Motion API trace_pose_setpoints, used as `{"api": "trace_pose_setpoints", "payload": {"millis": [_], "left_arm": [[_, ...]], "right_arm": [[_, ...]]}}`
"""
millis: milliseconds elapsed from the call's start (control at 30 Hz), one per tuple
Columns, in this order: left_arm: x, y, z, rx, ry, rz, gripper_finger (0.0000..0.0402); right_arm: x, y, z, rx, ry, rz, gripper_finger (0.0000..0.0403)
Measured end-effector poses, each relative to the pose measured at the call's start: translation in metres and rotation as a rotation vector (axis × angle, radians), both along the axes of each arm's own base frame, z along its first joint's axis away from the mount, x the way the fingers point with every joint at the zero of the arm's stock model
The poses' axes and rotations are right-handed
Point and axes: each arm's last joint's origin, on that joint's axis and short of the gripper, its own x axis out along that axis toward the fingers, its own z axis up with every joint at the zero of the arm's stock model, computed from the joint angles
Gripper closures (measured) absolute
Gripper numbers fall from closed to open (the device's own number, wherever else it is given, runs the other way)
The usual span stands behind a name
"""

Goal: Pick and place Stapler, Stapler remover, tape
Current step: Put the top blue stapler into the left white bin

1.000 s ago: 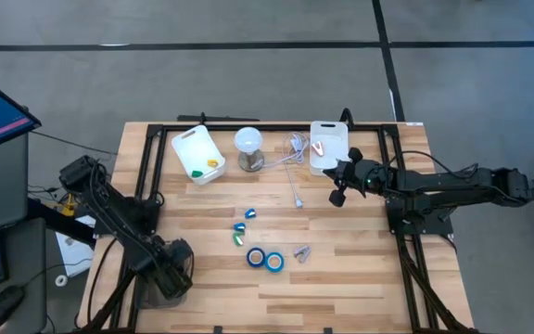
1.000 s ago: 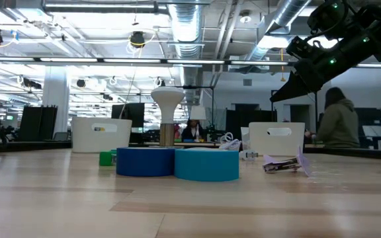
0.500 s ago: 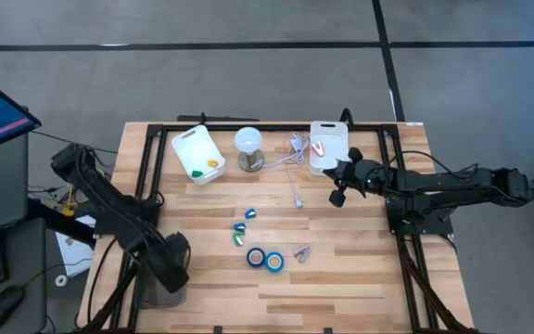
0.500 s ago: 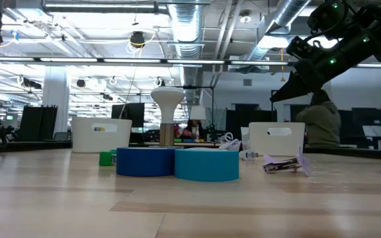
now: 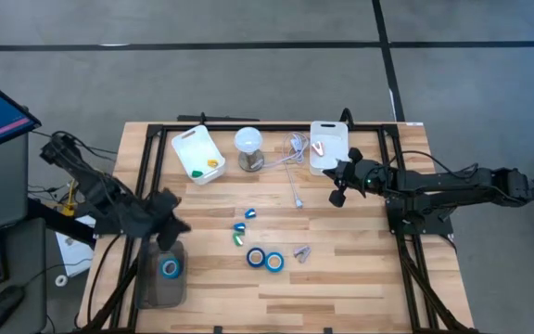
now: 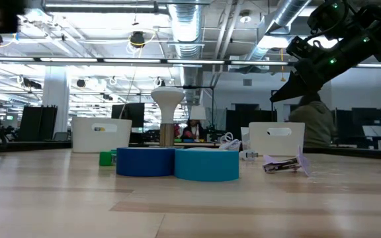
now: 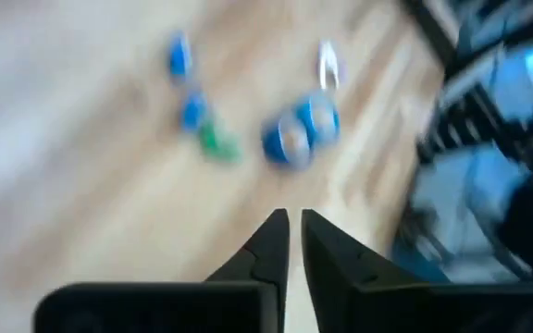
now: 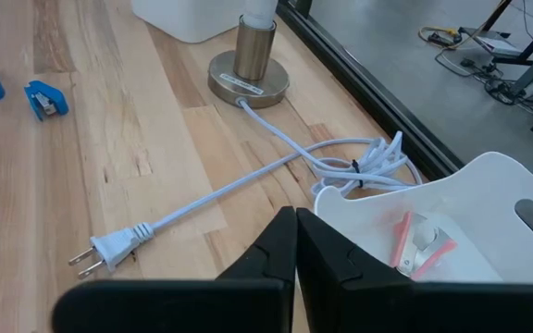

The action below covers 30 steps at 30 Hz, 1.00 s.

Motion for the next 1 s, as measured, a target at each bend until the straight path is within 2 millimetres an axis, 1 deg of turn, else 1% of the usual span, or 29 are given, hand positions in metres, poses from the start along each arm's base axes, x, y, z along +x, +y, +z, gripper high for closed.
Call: {"api": "trace_pose_setpoints", "payload": {"millis": [100, 167, 233, 367, 533, 667, 767, 867, 933, 1000], "left_arm": [[0.005, 0.007, 0.003, 0.181, -0.076, 0.032, 0.0390], [0.010, 0.010, 0.003, 0.286, -0.078, 0.039, 0.0396], [0.018, 0.013, 0.000, 0.370, -0.056, 0.052, 0.0397], [0.037, 0.021, -0.011, 0.503, 0.047, 0.074, 0.0398], [0.067, 0.034, -0.032, 0.566, 0.215, 0.037, 0.0398], [0.101, 0.045, -0.052, 0.591, 0.290, -0.047, 0.0398], [0.127, 0.052, -0.065, 0.673, 0.276, -0.186, 0.0392], [0.150, 0.056, -0.075, 0.730, 0.212, -0.281, 0.0372], [0.159, 0.060, -0.080, 0.722, 0.185, -0.296, 0.0353], [0.163, 0.064, -0.087, 0.704, 0.201, -0.298, 0.0330]], "right_arm": [[0.000, 0.000, 0.000, 0.000, 0.000, 0.000, 0.0403], [0.000, 0.000, 0.000, 0.000, 0.000, 0.000, 0.0403], [0.000, 0.000, 0.000, -0.001, 0.000, -0.001, 0.0403], [0.000, 0.000, 0.000, -0.004, 0.001, 0.000, 0.0403], [0.000, 0.000, 0.001, -0.008, -0.003, 0.001, 0.0403], [0.000, 0.000, 0.001, -0.009, -0.004, 0.000, 0.0403], [0.000, 0.000, 0.001, -0.009, -0.003, 0.000, 0.0403], [0.000, 0.000, 0.000, -0.008, -0.001, 0.000, 0.0403], [0.000, 0.000, 0.000, -0.008, 0.002, 0.000, 0.0403], [0.000, 0.000, 0.000, -0.008, 0.004, 0.000, 0.0403]]}}
